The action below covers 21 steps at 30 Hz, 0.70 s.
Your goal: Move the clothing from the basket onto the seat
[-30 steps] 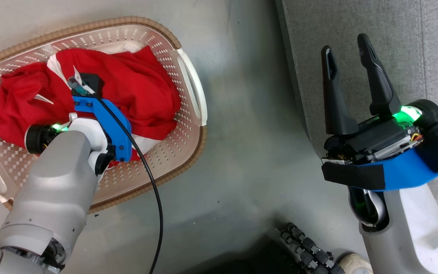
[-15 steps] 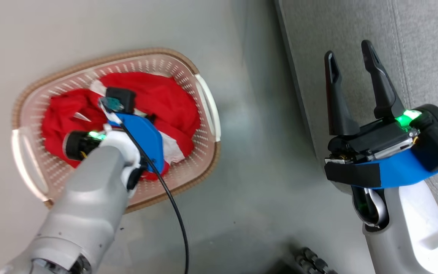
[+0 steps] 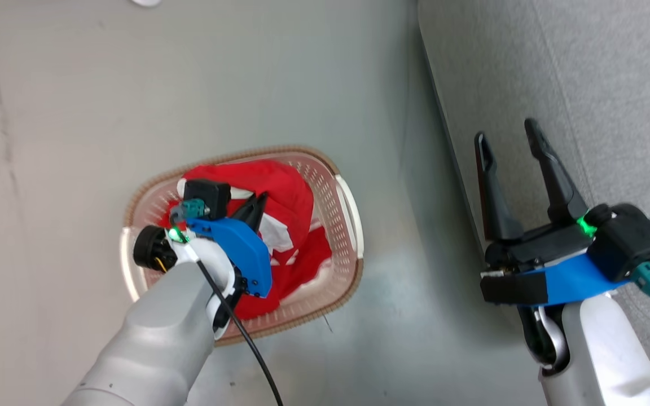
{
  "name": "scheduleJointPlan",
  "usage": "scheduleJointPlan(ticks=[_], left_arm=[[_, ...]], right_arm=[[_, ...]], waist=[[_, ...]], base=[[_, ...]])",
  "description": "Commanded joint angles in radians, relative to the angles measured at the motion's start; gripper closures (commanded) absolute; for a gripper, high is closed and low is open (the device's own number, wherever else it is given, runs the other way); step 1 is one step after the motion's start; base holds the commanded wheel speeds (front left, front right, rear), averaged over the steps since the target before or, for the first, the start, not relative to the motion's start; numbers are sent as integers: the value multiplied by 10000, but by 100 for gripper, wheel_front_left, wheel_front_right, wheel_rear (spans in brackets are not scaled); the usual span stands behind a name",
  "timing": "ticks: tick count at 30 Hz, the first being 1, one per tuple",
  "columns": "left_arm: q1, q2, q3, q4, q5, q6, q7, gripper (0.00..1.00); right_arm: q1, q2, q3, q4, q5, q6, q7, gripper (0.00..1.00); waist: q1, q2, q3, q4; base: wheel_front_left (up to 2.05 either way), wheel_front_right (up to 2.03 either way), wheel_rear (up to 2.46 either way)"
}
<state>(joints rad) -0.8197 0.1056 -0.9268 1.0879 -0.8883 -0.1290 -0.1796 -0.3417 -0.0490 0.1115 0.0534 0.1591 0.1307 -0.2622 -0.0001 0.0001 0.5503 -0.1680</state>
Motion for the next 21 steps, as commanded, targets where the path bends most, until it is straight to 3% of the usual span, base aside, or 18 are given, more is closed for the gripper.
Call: scheduleJointPlan(ticks=[1,11,21], left_arm=[[162,33,-110,-118,-76,-24,-233,100],[481,277,-419,-901,-598,-25,-762,100],[501,728,-105,-2193,134,-25,-864,100]], right_arm=[[225,-23,-36,89,-92,1,-44,0],[1001,-23,-86,297,-186,1,-42,0],[1951,-23,-78,495,-207,1,-42,0]], waist=[[1,-1,-921,397],[1,-1,-2548,758],[1,-1,-4213,1100]], base=[[0,0,0],[0,0,0],[0,0,0]])
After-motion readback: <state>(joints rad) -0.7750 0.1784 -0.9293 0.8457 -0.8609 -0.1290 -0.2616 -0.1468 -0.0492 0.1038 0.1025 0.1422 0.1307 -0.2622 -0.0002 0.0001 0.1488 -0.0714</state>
